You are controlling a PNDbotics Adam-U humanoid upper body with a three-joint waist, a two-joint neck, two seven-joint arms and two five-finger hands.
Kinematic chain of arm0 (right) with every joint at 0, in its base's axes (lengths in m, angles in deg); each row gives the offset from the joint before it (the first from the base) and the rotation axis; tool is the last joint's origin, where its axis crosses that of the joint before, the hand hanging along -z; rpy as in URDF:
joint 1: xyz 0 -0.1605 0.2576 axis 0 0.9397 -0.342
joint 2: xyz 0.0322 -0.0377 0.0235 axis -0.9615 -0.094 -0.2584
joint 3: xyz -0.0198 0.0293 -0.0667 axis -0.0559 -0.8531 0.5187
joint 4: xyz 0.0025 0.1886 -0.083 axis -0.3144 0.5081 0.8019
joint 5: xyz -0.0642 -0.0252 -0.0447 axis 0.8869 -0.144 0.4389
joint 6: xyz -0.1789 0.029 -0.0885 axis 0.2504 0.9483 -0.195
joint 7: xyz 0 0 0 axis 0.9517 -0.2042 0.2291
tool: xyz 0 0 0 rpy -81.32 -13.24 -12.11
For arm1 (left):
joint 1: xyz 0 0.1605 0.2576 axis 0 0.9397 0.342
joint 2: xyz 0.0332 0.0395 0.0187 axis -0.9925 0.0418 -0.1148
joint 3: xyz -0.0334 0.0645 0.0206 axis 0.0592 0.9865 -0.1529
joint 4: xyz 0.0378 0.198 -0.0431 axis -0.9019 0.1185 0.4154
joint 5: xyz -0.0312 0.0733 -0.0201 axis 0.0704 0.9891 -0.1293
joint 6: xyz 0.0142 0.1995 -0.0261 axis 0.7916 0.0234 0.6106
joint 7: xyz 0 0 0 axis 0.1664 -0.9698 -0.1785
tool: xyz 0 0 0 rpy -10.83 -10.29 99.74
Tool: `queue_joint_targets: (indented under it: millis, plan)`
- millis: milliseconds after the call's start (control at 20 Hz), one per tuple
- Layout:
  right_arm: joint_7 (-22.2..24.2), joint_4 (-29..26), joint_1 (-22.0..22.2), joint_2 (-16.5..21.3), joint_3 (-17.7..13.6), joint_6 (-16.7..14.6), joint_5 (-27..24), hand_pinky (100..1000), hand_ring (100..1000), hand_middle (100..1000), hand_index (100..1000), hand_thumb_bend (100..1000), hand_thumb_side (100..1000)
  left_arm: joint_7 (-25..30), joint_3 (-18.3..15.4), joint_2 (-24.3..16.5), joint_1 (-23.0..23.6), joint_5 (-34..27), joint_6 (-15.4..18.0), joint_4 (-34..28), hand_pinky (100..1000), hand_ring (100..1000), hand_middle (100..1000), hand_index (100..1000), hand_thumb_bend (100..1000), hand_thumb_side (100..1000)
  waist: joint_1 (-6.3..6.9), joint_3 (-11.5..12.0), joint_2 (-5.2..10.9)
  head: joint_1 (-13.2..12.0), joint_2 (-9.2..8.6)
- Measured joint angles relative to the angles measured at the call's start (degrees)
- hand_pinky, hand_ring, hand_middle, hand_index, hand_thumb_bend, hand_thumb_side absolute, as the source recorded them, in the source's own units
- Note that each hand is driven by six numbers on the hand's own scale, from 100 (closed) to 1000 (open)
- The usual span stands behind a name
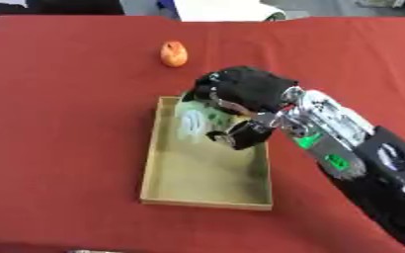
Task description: Pick up objects on the table and place them in the box.
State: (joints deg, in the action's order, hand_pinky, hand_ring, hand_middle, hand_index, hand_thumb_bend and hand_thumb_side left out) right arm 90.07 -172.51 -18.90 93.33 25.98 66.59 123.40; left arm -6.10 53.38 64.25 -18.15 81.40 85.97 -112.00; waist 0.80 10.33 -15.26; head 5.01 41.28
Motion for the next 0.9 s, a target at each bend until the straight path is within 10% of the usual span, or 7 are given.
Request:
queue_joint_targets:
  millis: [450, 900]
  plan:
    - [-2.6, 6.4, 1.7, -1.8, -0.2, -6.0, 5.5, 677, 699, 554, 737, 100, 222, 0.0, 0.1, 0.0, 0.1, 0.0, 0.0, 0.0, 801, 666, 635, 813, 175, 471, 0.45, 0.3, 0.1, 0.7, 0.0]
    - [-2.5, 6.7, 1.7, -2.0, -1.4, -9.5, 8.4, 792, 853, 799, 923, 372, 398, 0.0, 0.3, 0.0, 0.1, 0.0, 0.0, 0.0, 799, 667, 635, 813, 179, 471, 0.2, 0.4, 0.02, 0.7, 0.0]
